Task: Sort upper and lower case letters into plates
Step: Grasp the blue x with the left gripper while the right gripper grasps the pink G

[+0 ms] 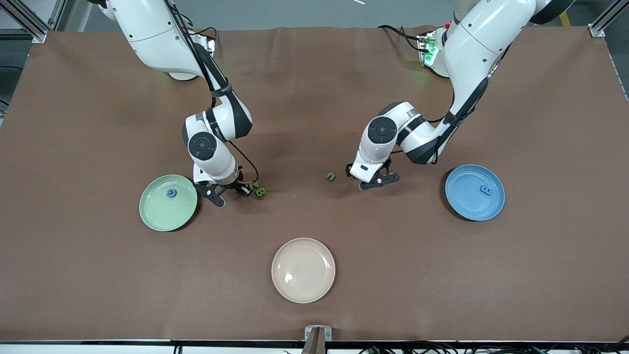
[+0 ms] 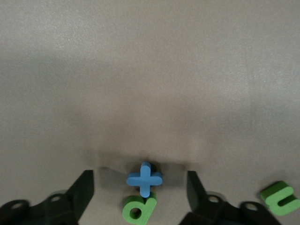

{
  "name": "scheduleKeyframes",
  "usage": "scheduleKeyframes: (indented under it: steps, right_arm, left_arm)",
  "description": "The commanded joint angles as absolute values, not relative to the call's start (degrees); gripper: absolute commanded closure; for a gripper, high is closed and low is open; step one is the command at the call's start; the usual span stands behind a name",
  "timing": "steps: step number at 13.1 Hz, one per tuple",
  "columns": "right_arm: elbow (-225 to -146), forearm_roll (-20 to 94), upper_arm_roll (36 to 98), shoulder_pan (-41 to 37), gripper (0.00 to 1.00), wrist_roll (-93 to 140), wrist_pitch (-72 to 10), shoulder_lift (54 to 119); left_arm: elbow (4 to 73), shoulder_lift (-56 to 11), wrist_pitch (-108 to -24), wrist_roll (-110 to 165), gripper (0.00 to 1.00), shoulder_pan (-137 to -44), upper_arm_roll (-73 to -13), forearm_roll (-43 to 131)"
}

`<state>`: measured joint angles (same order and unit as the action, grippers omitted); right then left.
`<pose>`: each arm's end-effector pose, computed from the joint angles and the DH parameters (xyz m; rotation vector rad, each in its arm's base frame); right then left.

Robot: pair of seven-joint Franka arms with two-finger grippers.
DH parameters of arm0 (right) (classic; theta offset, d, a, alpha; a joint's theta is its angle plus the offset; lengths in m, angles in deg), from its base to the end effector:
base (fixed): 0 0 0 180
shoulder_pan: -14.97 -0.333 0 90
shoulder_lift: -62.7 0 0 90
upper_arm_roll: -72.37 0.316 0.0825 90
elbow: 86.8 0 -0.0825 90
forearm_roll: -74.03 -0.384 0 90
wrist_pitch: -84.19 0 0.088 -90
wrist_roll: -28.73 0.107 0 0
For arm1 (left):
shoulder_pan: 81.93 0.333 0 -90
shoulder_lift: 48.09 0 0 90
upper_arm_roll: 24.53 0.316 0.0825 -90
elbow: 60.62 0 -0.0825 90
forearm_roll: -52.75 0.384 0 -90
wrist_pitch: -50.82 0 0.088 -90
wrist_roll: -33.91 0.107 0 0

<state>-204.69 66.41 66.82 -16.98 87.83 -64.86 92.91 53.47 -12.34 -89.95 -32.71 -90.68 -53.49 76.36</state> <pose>0.5325 0.2616 0.1781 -2.9385 1.0239 -0.0021 0.4757 -0.3641 0.1745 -3.1060 -0.3855 0.0932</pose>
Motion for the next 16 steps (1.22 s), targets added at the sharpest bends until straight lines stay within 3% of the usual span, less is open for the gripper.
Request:
scheduleKeyframes:
  steps: [1, 4, 7, 16]
  right_arm:
    - [-204.32, 66.30, 66.31, -17.03, 1.00, 87.71, -64.09, 92.94]
    - [-199.49, 67.00, 64.47, -15.89, 1.00, 82.11, -52.52, 90.84]
    - [-199.13, 67.00, 60.08, -14.13, 1.00, 67.28, -48.10, 87.67]
    - [-205.71, 67.00, 57.87, -6.48, 0.99, 47.63, -55.90, 88.01]
  left_arm:
    - [52.85, -11.97, -90.42, -34.20, 0.32, -91.24, -53.00, 77.89]
    - [52.67, -11.62, -90.42, -34.20, 0.39, -91.33, -53.00, 77.80]
    - [52.58, -11.62, -90.42, -34.29, 0.54, -91.33, -53.00, 77.89]
    - [52.49, -11.62, -90.42, -34.20, 0.83, -91.33, -53.00, 77.89]
